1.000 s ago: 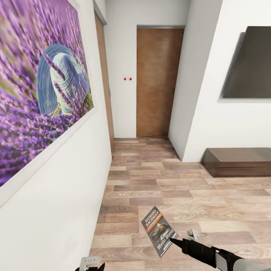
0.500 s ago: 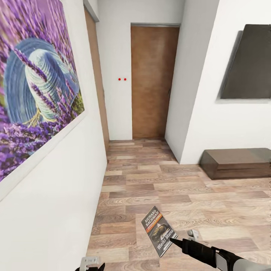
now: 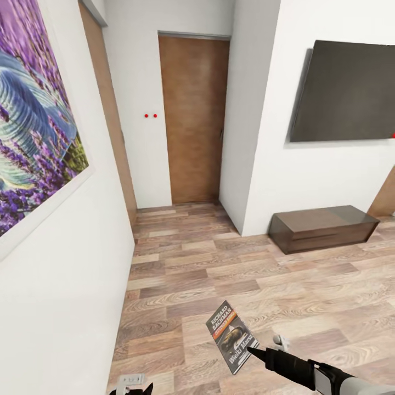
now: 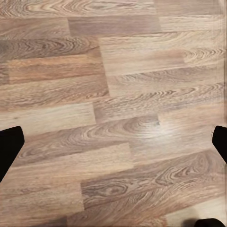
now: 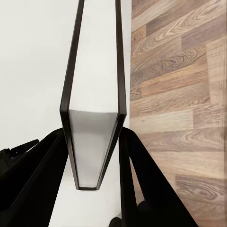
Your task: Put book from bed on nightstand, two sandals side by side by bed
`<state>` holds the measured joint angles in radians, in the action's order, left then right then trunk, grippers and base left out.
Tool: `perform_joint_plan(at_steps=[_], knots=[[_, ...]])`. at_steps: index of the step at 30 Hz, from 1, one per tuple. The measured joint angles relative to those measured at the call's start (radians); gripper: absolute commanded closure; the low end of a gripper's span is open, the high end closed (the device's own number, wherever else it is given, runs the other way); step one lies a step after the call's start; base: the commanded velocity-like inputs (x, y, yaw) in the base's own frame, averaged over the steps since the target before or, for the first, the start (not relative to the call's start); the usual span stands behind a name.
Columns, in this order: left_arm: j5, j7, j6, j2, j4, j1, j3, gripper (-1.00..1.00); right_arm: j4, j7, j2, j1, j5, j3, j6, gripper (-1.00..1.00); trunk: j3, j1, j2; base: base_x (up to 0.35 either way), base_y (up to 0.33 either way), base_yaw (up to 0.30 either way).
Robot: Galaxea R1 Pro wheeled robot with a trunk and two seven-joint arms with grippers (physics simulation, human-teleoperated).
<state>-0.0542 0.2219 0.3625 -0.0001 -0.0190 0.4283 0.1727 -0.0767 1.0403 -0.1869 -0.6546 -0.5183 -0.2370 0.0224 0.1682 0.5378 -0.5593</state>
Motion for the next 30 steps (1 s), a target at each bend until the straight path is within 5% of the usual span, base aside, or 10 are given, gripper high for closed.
perform_joint_plan(at_steps=[8, 30], knots=[[0.0, 0.001, 0.0, 0.0, 0.0, -0.001, 0.0, -1.0, 0.0, -0.001, 0.001, 0.0, 0.0, 0.002, 0.0, 1.0, 0.0, 0.0, 0.0, 0.075, 0.0, -0.131], [0.0, 0.001, 0.0, 0.0, 0.0, -0.001, 0.0, -1.0, 0.0, 0.0, 0.001, 0.0, 0.002, 0.0, 0.0, 1.0, 0.0, -0.001, 0.0, 0.316, 0.0, -0.036]])
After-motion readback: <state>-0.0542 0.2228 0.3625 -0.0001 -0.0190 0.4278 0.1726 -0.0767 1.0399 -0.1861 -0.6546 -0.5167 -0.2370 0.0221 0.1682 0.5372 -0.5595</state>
